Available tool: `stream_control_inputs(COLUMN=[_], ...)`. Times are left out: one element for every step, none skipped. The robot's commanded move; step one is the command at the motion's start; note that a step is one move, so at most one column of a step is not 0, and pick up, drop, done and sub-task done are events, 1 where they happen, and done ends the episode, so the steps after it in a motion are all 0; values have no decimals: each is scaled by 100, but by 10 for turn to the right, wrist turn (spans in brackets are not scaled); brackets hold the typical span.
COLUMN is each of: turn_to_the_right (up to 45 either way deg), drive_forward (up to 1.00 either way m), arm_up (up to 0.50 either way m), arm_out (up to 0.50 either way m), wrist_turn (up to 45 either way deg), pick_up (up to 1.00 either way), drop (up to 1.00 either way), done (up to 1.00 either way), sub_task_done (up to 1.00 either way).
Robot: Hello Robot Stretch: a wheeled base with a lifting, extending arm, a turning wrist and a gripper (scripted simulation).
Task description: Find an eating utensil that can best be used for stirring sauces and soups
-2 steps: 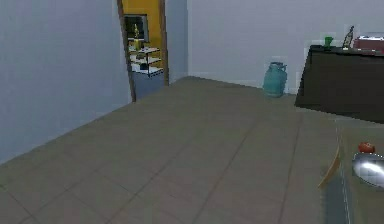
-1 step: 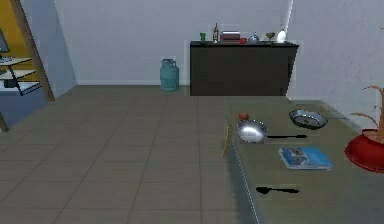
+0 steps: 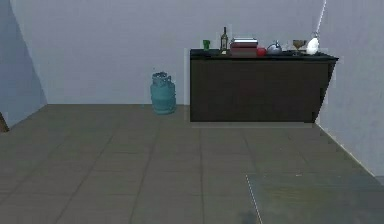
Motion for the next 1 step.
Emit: stream_control_inputs(turn_to_the_right=[30], drive_forward=[0], arm_up=[0], arm_out=[0], wrist_turn=[0], pick_up=[0], drop=[0], done=[0], sub_task_done=[0])
